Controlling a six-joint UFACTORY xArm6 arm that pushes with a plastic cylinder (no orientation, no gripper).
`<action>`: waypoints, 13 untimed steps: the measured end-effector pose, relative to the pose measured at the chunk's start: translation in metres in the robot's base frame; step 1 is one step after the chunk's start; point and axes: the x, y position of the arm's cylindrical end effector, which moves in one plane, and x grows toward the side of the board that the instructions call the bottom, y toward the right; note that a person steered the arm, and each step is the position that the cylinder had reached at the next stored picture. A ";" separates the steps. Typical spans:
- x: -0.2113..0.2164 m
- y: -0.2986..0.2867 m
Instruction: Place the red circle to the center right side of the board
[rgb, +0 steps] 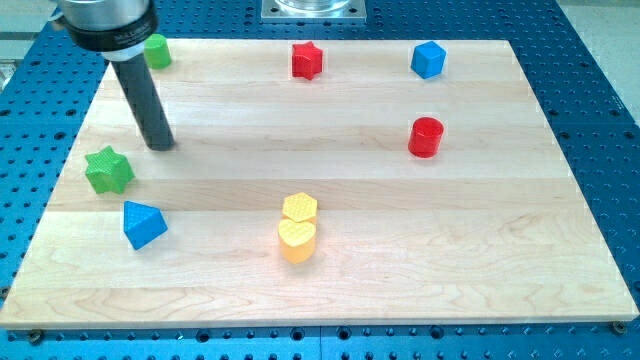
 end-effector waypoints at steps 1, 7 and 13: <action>0.003 0.015; 0.037 0.350; 0.050 0.260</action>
